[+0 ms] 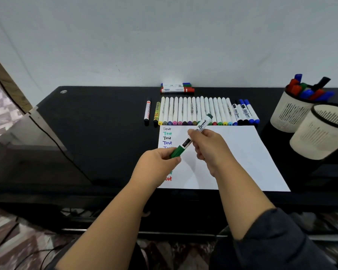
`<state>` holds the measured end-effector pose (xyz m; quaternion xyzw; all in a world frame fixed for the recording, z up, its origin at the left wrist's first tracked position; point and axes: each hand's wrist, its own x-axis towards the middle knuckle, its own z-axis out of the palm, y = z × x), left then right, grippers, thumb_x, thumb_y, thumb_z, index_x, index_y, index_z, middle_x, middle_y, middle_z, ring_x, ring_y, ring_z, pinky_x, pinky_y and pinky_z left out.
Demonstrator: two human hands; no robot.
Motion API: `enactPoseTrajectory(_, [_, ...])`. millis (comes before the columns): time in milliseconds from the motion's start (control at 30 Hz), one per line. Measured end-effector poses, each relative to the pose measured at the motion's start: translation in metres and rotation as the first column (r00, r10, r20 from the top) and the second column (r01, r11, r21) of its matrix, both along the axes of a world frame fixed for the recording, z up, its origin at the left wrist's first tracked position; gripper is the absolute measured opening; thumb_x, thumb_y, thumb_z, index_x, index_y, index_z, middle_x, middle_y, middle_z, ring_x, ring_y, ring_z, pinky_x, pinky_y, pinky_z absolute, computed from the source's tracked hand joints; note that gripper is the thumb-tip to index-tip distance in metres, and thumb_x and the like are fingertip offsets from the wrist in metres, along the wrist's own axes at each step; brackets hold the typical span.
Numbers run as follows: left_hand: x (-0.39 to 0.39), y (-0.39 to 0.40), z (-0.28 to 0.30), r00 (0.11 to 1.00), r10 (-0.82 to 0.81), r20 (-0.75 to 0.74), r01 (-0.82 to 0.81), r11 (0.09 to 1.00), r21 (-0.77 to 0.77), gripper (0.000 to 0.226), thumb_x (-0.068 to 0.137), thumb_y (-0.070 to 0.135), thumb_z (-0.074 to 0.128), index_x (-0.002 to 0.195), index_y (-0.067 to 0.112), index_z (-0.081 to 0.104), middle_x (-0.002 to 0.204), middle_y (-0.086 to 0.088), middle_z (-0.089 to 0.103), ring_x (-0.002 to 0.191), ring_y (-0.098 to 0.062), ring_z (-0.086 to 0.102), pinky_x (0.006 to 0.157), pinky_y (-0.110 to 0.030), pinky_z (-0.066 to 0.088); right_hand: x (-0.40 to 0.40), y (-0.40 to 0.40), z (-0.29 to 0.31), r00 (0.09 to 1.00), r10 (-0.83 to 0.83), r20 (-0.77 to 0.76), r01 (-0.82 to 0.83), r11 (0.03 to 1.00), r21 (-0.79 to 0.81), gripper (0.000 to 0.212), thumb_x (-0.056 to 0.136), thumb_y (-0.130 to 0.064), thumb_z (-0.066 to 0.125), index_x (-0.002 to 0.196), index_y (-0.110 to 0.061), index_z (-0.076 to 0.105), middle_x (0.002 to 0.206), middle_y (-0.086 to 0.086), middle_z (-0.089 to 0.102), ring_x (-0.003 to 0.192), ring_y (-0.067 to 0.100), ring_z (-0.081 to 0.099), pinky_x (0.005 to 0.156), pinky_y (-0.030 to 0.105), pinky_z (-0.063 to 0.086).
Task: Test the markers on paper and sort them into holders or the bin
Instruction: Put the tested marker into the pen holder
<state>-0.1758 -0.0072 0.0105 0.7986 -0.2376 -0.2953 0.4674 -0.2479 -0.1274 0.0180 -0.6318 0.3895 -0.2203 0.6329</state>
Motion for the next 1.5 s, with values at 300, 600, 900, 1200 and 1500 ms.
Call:
enactPoseTrajectory(300, [0.001,-0.007,-0.003,0.960,-0.084,0.265,0.043,0.987,0.157,0.020,0.090,0.036,0.060,0.109,0.036,0.066,0.075,0.018,0.057,0.065,-0.013,0.061,0.056,-0.025,0.048,0.010,0.003,-0.012,0.996,-0.087,-0.036,0.084,0.993,-0.086,0.029,0.093,-0.036,0.054,0.072,-0.016,0.051,0.066,-0.001,0.053,0.058,0.014,0.044,0.058,0.028,0.035])
enactPoseTrajectory(600, [0.001,-0.006,0.001,0.932,-0.130,0.338,0.070,0.981,0.183,0.028,0.092,0.037,0.055,0.120,0.034,0.061,0.079,0.017,0.054,0.073,-0.013,0.063,0.066,-0.032,0.052,0.018,0.010,-0.008,0.989,-0.143,-0.046,0.135,0.981,-0.138,0.026,0.090,-0.035,0.058,0.076,-0.018,0.045,0.069,-0.006,0.050,0.061,0.007,0.046,0.052,0.022,0.031])
enactPoseTrajectory(900, [0.004,-0.002,0.005,0.978,-0.101,0.180,0.074,0.986,0.151,0.030,0.092,0.035,0.056,0.121,0.029,0.062,0.092,0.007,0.066,0.083,-0.019,0.066,0.067,-0.030,0.051,0.024,0.014,-0.006,0.986,-0.157,-0.058,0.149,0.981,-0.124,0.029,0.090,-0.016,0.049,0.066,-0.015,0.033,0.060,-0.003,0.040,0.051,0.011,0.034,0.047,0.024,0.027])
enactPoseTrajectory(1200, [0.010,0.006,0.009,0.999,-0.036,-0.032,0.036,0.999,0.024,0.018,0.090,0.027,0.061,0.103,0.019,0.071,0.082,0.009,0.069,0.085,-0.010,0.065,0.067,-0.025,0.052,0.029,0.017,-0.006,0.993,-0.110,-0.050,0.106,0.991,-0.080,0.028,0.089,-0.016,0.049,0.066,-0.016,0.033,0.053,-0.005,0.041,0.034,0.003,0.032,0.037,0.018,0.027])
enactPoseTrajectory(1500, [0.006,0.005,0.009,0.996,-0.056,0.074,0.049,0.995,0.091,0.019,0.092,0.030,0.058,0.108,0.026,0.067,0.089,0.002,0.070,0.087,-0.023,0.068,0.077,-0.040,0.055,0.032,0.020,-0.006,0.983,-0.178,-0.039,0.177,0.984,-0.035,0.027,0.088,-0.014,0.048,0.065,-0.015,0.033,0.053,-0.005,0.040,0.043,0.010,0.032,0.043,0.022,0.026])
